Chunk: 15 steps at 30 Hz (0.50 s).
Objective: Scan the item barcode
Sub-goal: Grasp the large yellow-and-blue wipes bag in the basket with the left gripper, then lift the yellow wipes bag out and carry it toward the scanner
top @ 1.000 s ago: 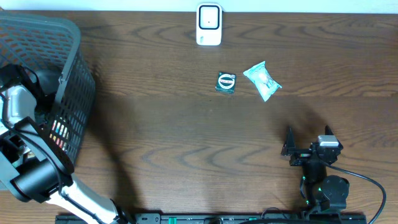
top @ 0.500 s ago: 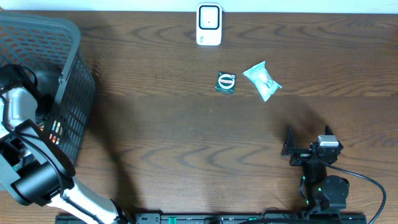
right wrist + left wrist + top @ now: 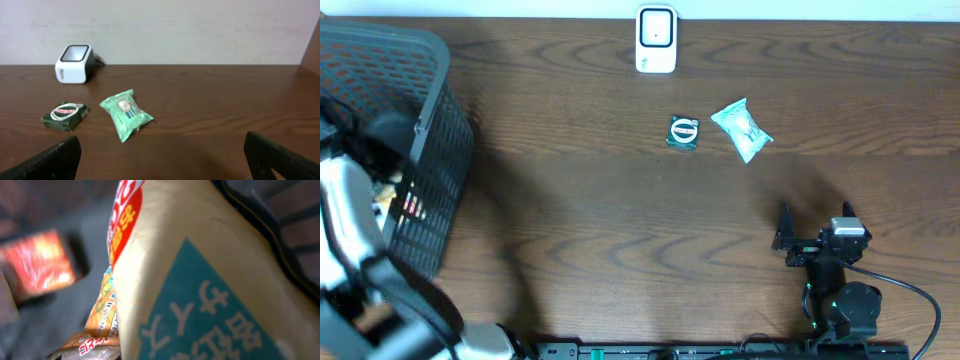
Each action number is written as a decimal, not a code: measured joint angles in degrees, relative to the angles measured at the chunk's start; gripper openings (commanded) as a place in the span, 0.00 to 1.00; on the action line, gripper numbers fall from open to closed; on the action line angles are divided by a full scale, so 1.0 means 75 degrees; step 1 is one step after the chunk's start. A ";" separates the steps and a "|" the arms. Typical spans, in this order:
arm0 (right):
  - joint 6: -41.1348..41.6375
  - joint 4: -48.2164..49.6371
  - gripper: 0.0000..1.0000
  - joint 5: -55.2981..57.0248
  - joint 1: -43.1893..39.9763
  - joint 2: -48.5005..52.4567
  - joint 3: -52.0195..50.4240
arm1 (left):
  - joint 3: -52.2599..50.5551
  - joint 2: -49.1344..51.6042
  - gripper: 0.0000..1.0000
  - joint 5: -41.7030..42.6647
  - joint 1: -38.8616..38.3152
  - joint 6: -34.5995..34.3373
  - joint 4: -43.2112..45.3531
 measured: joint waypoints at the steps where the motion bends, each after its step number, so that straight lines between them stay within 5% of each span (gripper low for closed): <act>1: 0.0000 0.0000 0.99 0.0000 0.0000 0.0000 0.0000 | 0.0006 -0.0449 0.07 0.0230 0.0000 -0.0061 0.0181; 15: 0.0000 0.0000 0.99 0.0000 0.0000 0.0000 0.0000 | 0.0032 -0.4354 0.07 0.1874 -0.0035 -0.1023 0.1125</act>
